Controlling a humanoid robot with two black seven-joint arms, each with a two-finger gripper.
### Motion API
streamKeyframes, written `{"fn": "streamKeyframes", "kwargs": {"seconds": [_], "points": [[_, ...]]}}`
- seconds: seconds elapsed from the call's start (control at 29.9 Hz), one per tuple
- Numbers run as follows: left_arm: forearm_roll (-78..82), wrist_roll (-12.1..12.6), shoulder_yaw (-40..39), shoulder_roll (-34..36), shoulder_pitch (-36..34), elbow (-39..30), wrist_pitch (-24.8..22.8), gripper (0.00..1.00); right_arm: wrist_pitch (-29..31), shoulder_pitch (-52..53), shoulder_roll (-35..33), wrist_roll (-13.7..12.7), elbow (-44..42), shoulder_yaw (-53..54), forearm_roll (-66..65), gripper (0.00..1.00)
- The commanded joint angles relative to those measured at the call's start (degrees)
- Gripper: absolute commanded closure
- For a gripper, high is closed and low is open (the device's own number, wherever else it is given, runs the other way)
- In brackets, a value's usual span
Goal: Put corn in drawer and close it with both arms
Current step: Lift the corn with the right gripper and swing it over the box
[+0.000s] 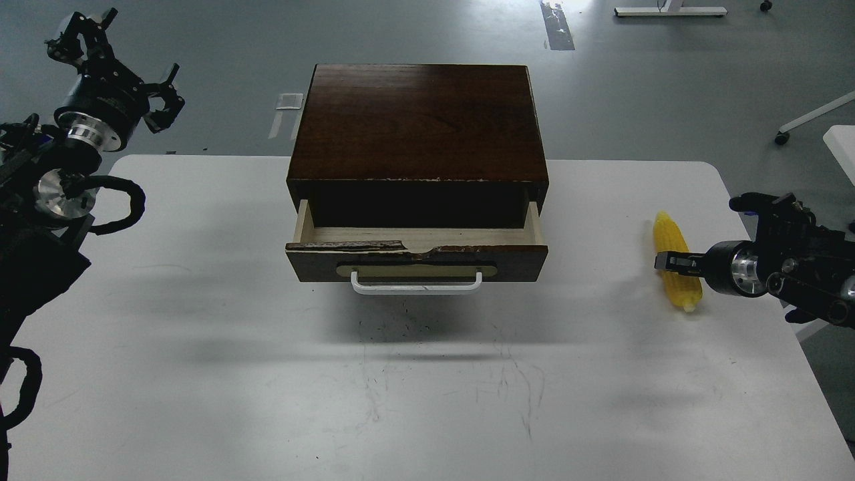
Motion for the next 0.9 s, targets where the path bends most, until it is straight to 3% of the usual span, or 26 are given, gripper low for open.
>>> {"fn": "streamKeyframes", "kwargs": {"seconds": [0.0,0.27,0.33,0.47,0.6,0.87], "points": [[0.00,0.00,0.00,0.11,-0.05,0.08,0.00,0.02,-0.20,0.64,-0.41,-0.19,-0.06,0.32,0.19,0.83],[0.00,0.00,0.00,1.60,-0.14,0.00,0.00,0.02,0.06,13.02,-5.41,-0.28,3.80,0.58,0.63,0.85],[0.00,0.08,0.00,1.69,-0.23,0.00,0.00,0.02,-0.03,18.21,-7.17,-1.59,7.31,0.58,0.63,0.89],[0.17,0.08,0.18,1.60,-0.23,0.00,0.00,0.02,0.32,26.55,-9.11,-4.57,15.30,0.58,0.72,0.89],[0.17,0.08,0.09,1.69,-0.49,0.00,0.00,0.02,1.20,32.27,-10.34,-5.90,22.07,0.58,0.72,0.89],[0.17,0.17,0.09,2.65,-0.58,0.00,0.00,0.02,2.60,45.36,-8.16,-5.20,27.36,0.58,-0.34,0.88]]}}
